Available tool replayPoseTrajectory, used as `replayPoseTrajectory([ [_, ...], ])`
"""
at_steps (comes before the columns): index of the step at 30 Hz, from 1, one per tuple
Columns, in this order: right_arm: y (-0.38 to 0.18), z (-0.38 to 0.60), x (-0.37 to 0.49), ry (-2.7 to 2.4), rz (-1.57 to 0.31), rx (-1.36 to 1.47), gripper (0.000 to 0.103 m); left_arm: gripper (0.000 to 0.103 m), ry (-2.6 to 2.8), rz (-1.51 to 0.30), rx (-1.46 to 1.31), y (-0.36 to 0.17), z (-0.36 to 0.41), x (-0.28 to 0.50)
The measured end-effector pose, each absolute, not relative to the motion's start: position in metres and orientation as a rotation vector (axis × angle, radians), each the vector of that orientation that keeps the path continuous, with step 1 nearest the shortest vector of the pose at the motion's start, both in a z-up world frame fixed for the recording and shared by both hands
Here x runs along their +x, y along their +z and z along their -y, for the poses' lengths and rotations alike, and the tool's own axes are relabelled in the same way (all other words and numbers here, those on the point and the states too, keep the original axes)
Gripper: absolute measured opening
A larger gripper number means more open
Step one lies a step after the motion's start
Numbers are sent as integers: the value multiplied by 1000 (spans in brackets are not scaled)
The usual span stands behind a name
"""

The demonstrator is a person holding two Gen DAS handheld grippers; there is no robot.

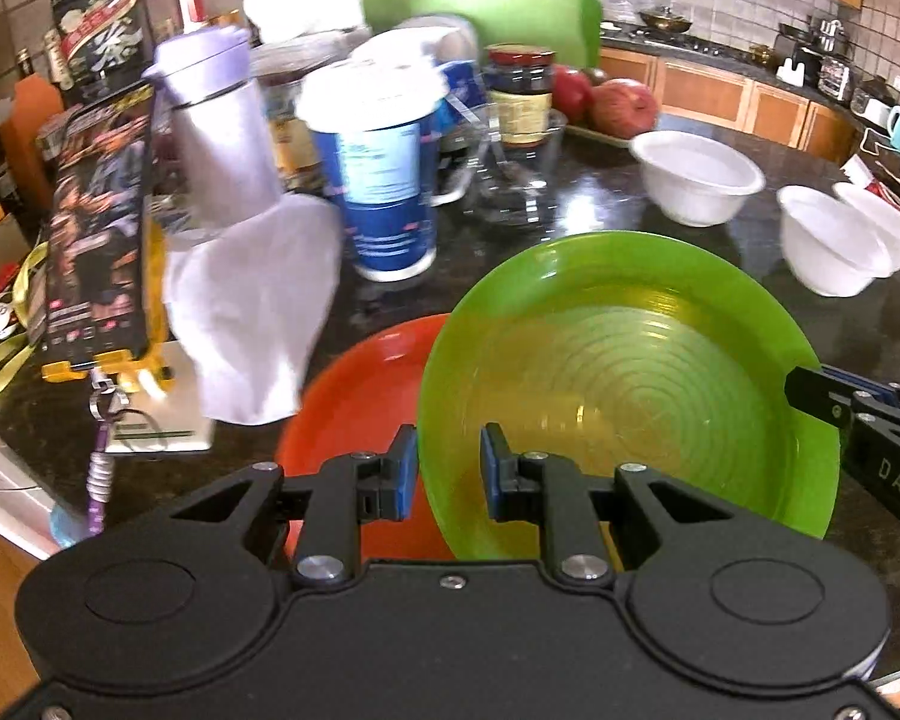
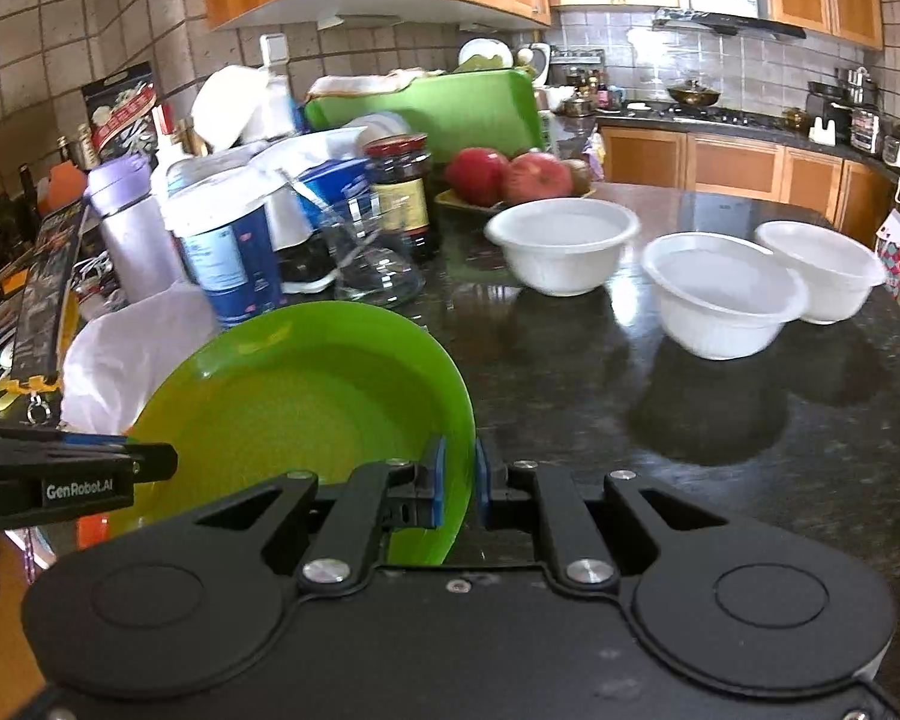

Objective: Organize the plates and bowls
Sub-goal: 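Lower the green plate onto the orange plate with the left tool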

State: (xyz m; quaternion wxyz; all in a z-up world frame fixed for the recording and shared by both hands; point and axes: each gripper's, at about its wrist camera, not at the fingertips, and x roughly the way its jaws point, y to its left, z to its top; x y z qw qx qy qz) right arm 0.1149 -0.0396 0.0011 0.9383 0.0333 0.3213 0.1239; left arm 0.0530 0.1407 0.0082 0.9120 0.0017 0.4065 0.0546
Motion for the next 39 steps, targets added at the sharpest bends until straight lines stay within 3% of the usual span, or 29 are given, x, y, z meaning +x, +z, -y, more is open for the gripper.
replayPoseTrajectory([
  [11,-7,-7,117,211,-674,69,12,28,67,-893,17,-4,-187,63],
  [39,-16,-24,112,195,-707,79,18,30,-4,-856,62,2,-201,55],
])
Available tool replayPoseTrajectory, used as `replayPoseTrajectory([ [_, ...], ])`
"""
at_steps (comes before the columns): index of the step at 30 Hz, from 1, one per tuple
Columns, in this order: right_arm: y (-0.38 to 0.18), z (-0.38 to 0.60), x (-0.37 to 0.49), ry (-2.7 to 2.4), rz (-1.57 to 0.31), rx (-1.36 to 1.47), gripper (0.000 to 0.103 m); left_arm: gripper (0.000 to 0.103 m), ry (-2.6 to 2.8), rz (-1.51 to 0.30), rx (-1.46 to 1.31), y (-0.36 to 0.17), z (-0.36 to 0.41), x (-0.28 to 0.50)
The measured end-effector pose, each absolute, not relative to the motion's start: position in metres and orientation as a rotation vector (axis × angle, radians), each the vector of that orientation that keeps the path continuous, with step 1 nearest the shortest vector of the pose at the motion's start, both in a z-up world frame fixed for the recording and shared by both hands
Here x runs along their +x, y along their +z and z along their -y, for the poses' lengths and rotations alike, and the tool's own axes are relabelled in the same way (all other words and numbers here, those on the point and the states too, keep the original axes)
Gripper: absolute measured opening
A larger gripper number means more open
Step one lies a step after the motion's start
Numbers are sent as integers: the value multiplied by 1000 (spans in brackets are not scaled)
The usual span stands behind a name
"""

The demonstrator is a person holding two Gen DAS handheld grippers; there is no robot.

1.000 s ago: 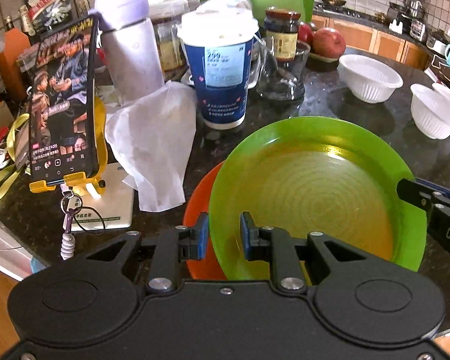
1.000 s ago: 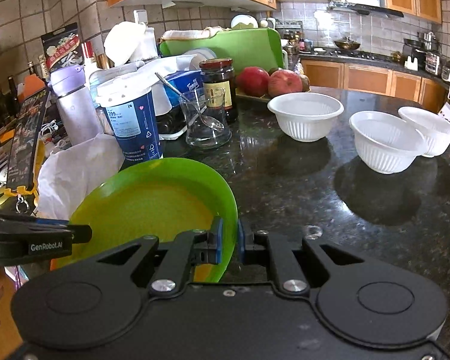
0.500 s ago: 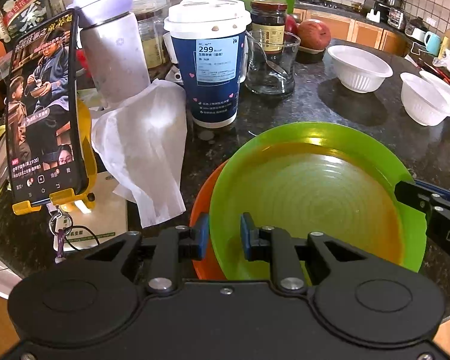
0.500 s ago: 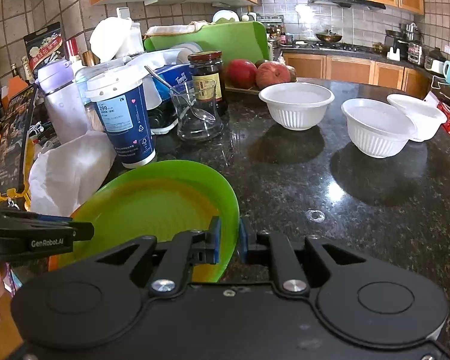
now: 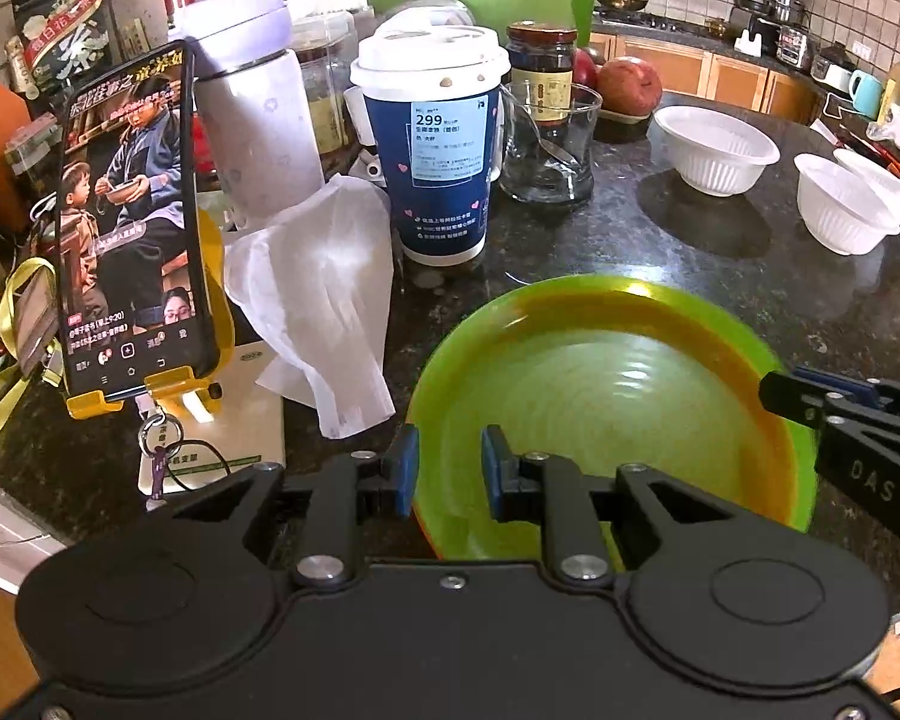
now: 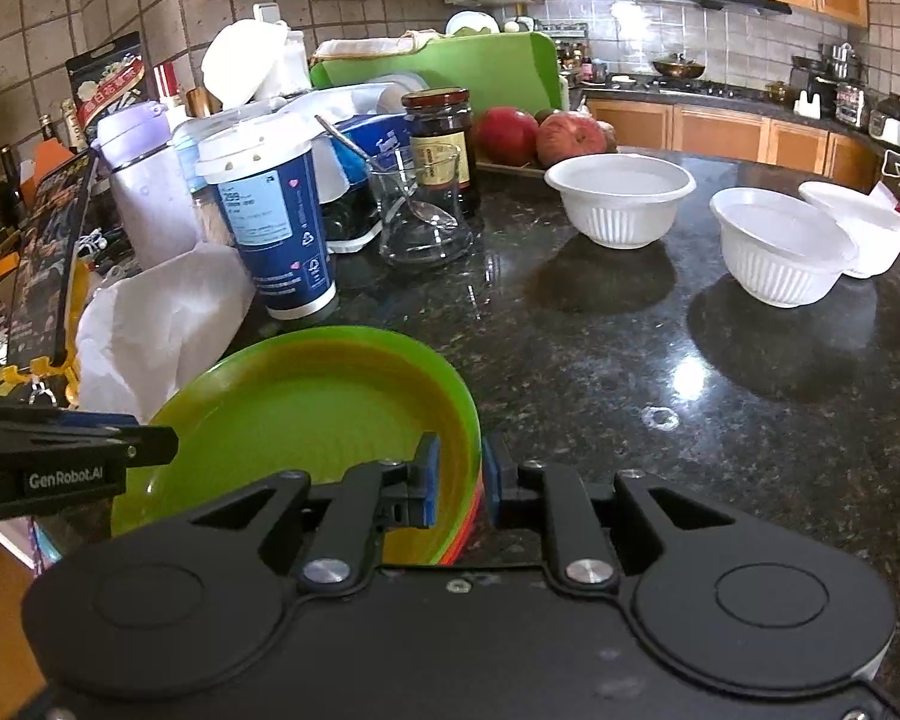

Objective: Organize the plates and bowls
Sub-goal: 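Lower the green plate onto the orange plate with the left tool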

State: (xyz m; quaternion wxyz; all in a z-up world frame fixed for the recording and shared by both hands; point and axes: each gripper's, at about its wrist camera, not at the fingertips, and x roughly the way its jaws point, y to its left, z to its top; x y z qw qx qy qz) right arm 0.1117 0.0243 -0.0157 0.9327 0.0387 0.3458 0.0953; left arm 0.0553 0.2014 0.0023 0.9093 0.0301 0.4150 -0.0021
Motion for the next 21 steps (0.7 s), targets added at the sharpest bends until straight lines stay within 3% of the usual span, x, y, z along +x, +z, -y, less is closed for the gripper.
replayPoseTrajectory([
  [21,-13,-18,98,162,-691,103,18,30,-29,-846,71,4,-197,50],
])
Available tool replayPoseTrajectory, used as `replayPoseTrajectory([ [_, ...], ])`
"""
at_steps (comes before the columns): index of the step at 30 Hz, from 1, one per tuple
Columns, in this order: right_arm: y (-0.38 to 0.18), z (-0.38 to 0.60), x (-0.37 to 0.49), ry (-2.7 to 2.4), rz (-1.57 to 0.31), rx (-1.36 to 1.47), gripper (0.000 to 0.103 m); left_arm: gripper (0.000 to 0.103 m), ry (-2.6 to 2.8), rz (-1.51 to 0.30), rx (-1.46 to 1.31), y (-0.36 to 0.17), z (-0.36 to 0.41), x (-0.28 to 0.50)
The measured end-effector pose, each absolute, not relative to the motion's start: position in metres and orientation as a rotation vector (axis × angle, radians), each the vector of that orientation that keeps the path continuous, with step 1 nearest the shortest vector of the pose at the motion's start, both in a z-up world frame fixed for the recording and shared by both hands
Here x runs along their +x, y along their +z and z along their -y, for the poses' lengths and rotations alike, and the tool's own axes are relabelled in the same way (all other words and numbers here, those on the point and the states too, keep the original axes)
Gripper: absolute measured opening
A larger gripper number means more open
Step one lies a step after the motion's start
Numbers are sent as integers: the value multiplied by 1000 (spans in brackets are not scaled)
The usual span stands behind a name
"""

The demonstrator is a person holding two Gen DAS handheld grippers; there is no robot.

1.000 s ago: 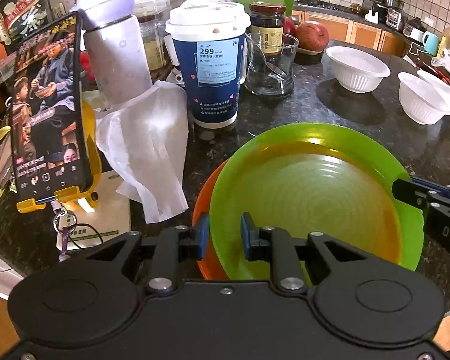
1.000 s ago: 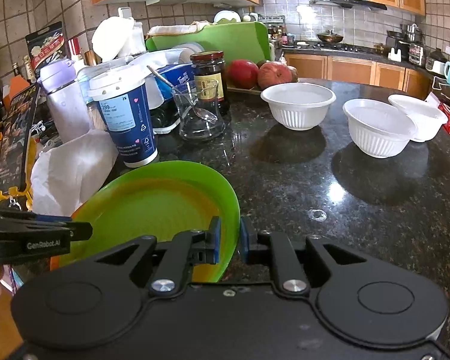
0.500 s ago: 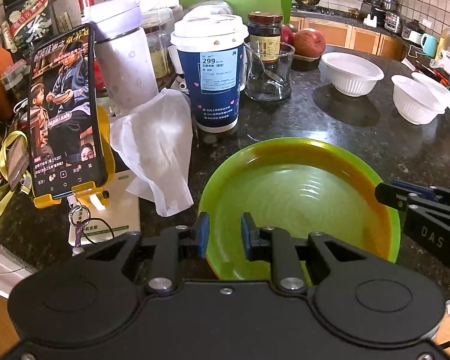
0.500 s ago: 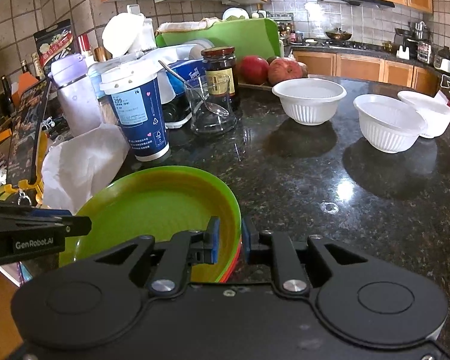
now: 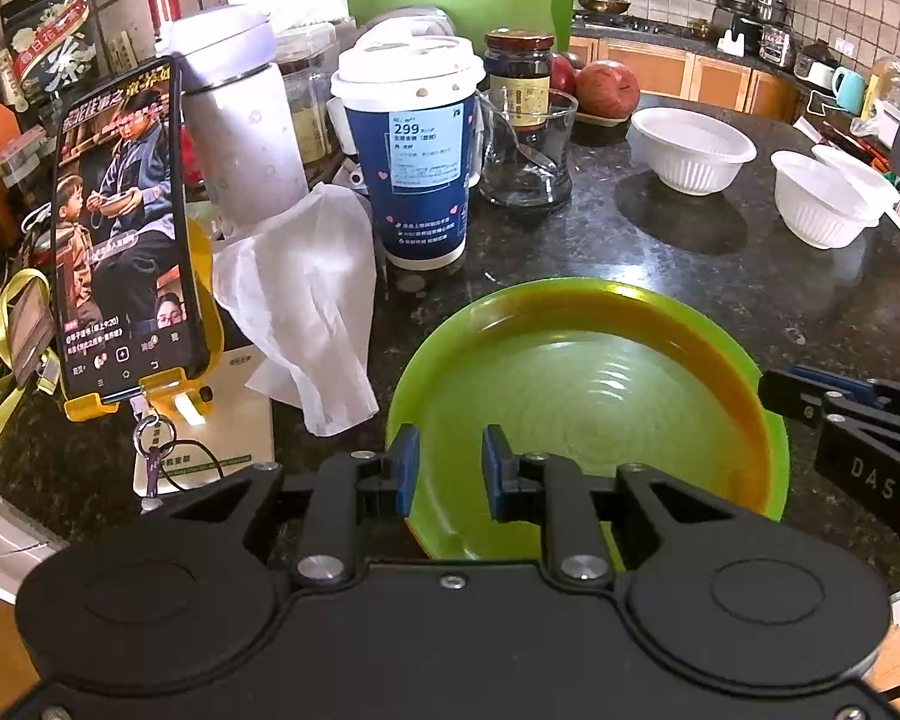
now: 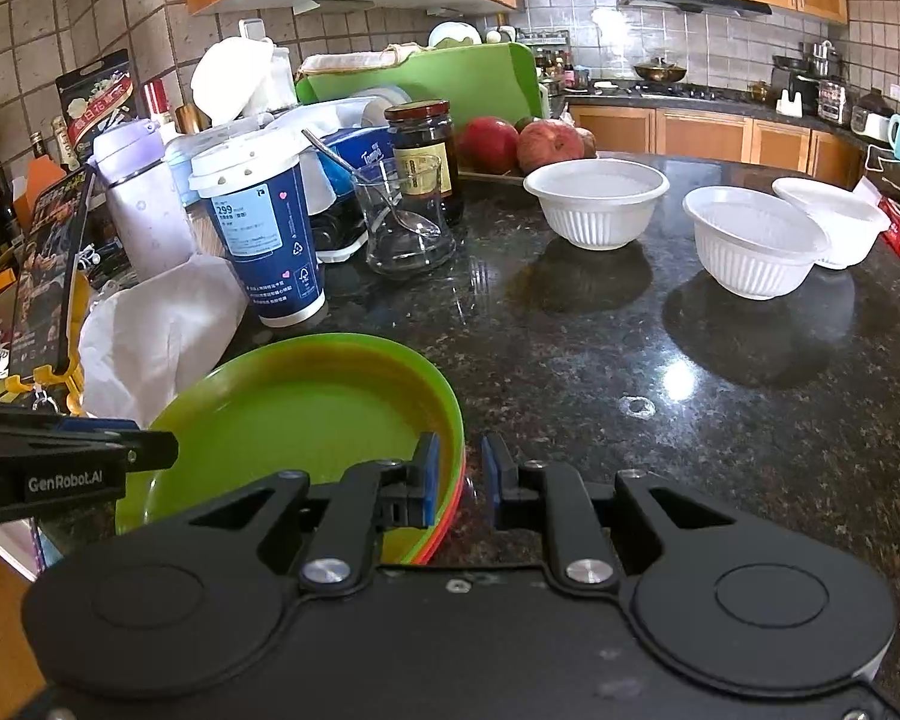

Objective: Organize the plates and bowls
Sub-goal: 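Lower the green plate onto the orange plate with the left tool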

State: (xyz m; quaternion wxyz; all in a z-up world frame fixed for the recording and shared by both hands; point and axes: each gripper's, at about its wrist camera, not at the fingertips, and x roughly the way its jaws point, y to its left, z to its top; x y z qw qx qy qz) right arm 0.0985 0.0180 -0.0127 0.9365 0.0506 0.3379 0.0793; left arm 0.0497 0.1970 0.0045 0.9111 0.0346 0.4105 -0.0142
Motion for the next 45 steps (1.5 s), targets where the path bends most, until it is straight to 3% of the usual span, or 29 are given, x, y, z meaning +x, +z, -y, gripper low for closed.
replayPoseTrajectory([
  [45,-18,-15,114,158,-734,104,18,31,-37,-897,50,-8,-214,54],
])
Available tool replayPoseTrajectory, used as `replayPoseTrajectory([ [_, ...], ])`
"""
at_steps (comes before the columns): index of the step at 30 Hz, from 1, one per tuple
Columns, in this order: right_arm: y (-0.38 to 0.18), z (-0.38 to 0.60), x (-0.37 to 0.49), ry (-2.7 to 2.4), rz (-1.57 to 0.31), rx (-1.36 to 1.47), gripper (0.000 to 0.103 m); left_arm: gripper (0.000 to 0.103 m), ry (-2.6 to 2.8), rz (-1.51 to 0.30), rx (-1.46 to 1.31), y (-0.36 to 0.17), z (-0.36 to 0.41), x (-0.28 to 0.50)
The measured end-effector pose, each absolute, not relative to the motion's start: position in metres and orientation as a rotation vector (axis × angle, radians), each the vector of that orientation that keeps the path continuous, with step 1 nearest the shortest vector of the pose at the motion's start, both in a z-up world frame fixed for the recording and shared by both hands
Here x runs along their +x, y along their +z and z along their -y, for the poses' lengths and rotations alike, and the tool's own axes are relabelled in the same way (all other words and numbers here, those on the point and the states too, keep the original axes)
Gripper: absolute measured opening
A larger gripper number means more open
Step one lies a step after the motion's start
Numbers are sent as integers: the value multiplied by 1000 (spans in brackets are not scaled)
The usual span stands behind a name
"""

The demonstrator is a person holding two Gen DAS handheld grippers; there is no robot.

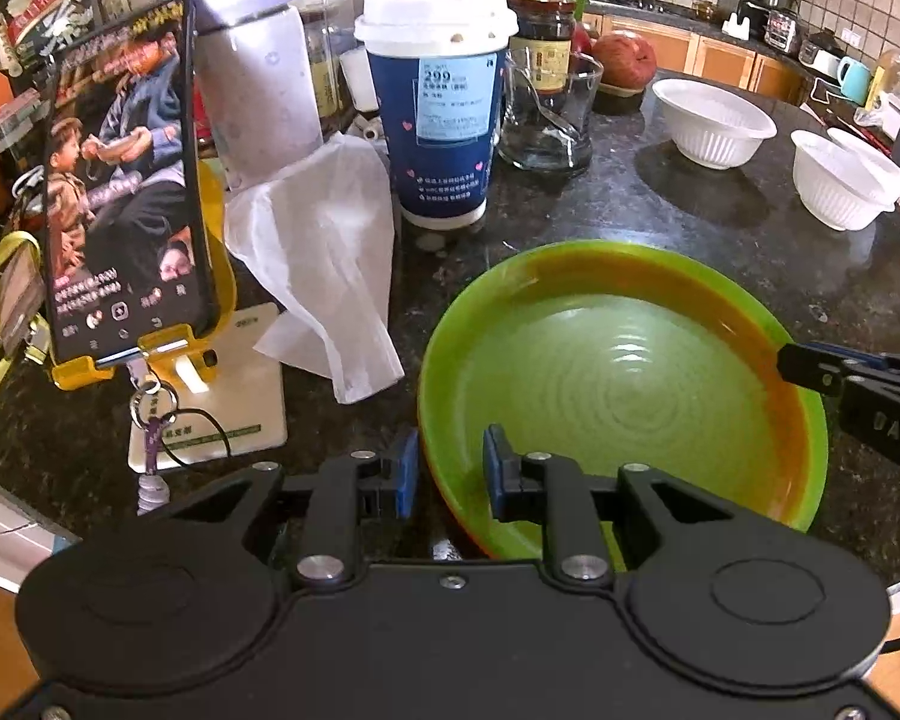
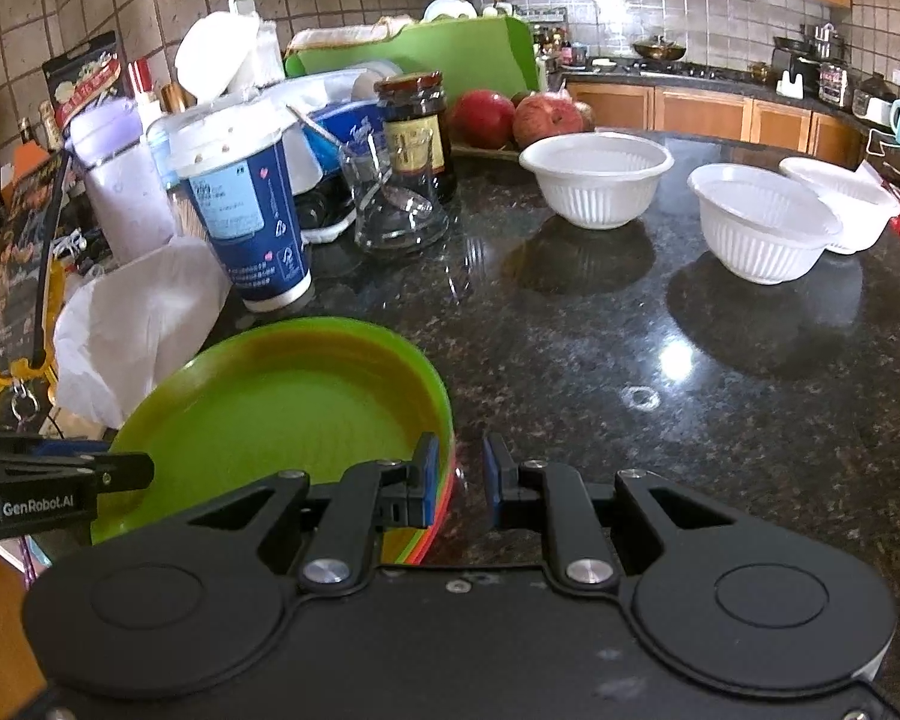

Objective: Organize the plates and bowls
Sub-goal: 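Lower the green plate onto the orange plate with the left tool, then open the left tool and withdraw it toward the white bowls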

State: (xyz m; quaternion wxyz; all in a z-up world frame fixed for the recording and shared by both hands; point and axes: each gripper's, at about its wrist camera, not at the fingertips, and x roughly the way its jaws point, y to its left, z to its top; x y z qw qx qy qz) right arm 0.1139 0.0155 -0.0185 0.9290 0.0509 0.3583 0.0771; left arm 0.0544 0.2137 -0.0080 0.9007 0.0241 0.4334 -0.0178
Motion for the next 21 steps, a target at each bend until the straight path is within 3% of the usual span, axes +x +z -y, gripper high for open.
replayPoseTrajectory([
  [9,0,23,101,170,-660,157,19,31,12,-822,52,16,-195,49],
  [21,15,125,103,133,-612,202,19,31,-64,-773,69,37,-95,68],
])
